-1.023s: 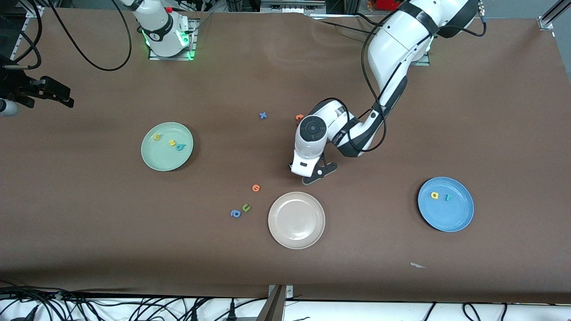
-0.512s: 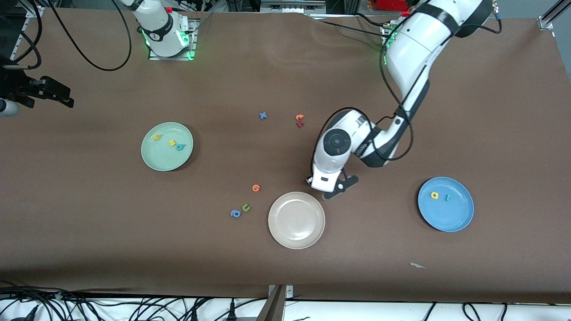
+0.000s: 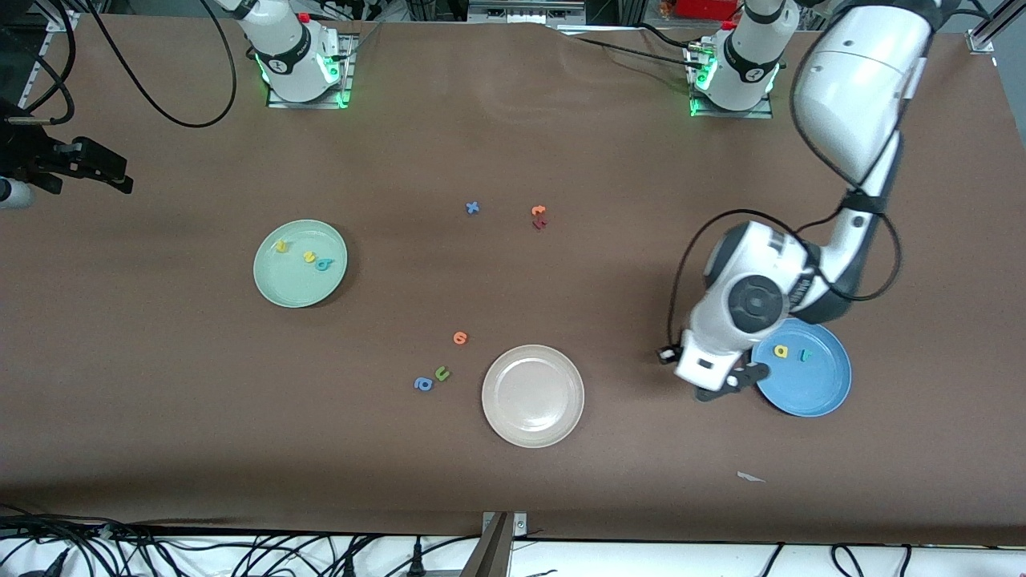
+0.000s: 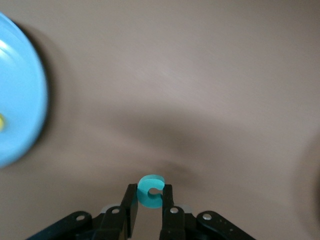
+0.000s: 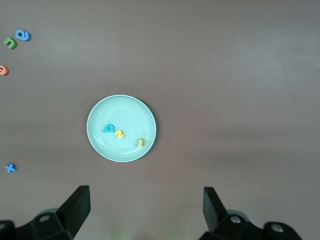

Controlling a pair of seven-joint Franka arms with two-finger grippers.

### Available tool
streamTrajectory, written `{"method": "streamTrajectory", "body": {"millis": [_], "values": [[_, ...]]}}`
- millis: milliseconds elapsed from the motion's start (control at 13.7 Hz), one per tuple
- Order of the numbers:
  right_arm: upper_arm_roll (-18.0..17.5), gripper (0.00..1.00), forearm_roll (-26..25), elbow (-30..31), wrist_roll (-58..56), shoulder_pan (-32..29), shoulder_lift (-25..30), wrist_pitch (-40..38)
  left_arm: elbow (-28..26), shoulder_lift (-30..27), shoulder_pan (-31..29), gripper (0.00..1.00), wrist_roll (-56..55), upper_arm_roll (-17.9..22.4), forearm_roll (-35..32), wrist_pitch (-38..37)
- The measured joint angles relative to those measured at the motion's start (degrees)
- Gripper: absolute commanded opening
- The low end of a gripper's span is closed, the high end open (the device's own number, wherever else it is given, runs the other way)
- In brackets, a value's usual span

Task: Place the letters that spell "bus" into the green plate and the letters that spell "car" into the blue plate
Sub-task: 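Carry the teal c into the blue plate and open the left gripper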

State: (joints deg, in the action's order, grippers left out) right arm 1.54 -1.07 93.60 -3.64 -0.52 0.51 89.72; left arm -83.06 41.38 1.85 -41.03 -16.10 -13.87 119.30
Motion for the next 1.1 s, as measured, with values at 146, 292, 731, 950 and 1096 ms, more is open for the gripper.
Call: {"method": "streamTrajectory", "body": {"millis": [146,292,731,950,1096], "values": [[0.0,1.0,0.0,0.0,0.0,0.0,0.0,0.0,0.0,-0.19,-4.18,0.13,7.85,0.17,0.0,-0.49],[0.0,1.0,0.0,0.0,0.0,0.0,0.0,0.0,0.0,-0.23,-8.07,0.13,15.09,0.25,0.0,-0.57],[0.0,1.0,0.01,0.0,0.0,0.0,0.0,0.0,-0.04,-0.17,-15.37,1.0,30.31,1.39,0.0,-0.39],[-0.04,1.0,0.01,0.0,0.0,0.0,0.0,0.0,-0.04,-0.15,-15.42,1.0,33.34,1.89,0.0,-0.05],[-0.05,1.0,0.01,0.0,0.0,0.0,0.0,0.0,-0.03,-0.23,-15.39,1.0,33.58,1.88,0.0,0.02]]}}
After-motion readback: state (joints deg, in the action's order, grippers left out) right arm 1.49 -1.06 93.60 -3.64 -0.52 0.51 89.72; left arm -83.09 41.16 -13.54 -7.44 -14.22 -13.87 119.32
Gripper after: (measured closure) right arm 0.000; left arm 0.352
